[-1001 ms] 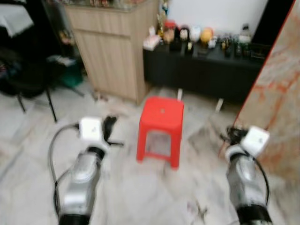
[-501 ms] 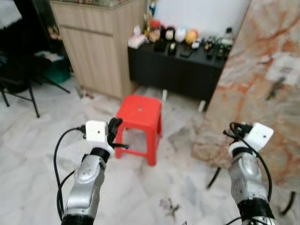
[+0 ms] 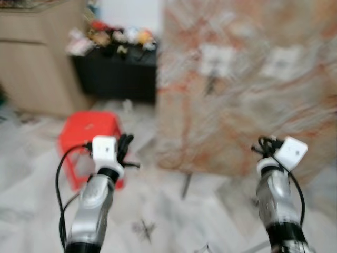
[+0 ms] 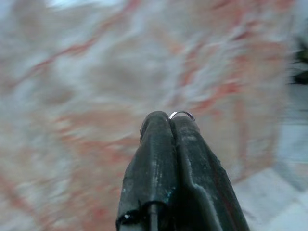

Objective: Hang keys on a hook

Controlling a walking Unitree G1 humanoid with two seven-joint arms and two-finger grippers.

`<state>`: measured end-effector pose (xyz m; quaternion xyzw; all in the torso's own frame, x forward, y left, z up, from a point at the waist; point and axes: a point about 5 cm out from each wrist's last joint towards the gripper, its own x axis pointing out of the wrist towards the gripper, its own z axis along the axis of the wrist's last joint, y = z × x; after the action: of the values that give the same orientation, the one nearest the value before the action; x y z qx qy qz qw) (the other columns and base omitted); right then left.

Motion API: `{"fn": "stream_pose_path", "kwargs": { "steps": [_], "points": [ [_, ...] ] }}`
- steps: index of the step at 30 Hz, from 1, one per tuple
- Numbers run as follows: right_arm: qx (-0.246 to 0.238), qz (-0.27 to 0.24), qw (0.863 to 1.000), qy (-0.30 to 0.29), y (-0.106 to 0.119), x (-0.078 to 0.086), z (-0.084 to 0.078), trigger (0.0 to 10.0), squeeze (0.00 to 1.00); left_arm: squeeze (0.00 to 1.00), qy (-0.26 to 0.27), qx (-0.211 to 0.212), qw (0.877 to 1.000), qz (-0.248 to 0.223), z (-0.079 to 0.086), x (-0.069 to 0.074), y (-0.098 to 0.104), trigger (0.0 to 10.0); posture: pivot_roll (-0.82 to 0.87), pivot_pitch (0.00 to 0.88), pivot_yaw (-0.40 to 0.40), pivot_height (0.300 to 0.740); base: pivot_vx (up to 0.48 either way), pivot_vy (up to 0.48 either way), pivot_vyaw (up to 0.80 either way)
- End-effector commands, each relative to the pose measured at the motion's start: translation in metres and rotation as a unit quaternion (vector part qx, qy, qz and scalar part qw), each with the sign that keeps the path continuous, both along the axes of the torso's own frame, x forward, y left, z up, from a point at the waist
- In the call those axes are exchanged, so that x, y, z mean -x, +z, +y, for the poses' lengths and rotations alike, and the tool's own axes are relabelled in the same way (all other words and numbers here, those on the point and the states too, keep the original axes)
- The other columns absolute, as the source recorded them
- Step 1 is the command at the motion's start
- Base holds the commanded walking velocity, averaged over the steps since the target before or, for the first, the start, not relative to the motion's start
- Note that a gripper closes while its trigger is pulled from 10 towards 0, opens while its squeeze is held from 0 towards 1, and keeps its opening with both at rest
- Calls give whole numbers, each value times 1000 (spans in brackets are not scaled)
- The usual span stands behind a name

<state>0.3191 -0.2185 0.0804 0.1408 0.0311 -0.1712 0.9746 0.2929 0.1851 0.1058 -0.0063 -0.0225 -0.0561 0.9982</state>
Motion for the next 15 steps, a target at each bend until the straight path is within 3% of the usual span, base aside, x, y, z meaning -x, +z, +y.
{"fn": "stream_pose_path", "kwargs": {
  "steps": [1,4,6,7,9,15],
  "points": [
    [8,-5,1000,-5,4,-2,-3,10000,0,0,21,-8,999,25,16,4,-15,10000,-34,0,-20,740,0,-356,-800],
    [9,-5,1000,-6,4,-2,-4,10000,0,0,37,-34,996,73,33,12,-39,10000,-31,0,-16,740,0,-359,-800],
    [10,-6,1000,-7,4,-2,-4,10000,0,0,39,-35,996,79,35,13,-42,10000,-32,0,-15,740,0,-356,-800],
    [9,-7,1000,-8,4,-3,-4,10000,0,0,52,-47,990,121,46,21,-62,10000,-35,0,-14,740,0,-345,-800],
    [9,-8,1000,-8,5,-3,-4,10000,0,0,64,-61,982,168,55,32,-82,10000,-33,0,-13,740,0,-291,-800],
    [18,-15,1000,-5,7,-4,-3,10000,0,0,81,-65,963,250,61,52,-114,10000,-35,0,-13,740,0,-42,-620]
  ]
}}
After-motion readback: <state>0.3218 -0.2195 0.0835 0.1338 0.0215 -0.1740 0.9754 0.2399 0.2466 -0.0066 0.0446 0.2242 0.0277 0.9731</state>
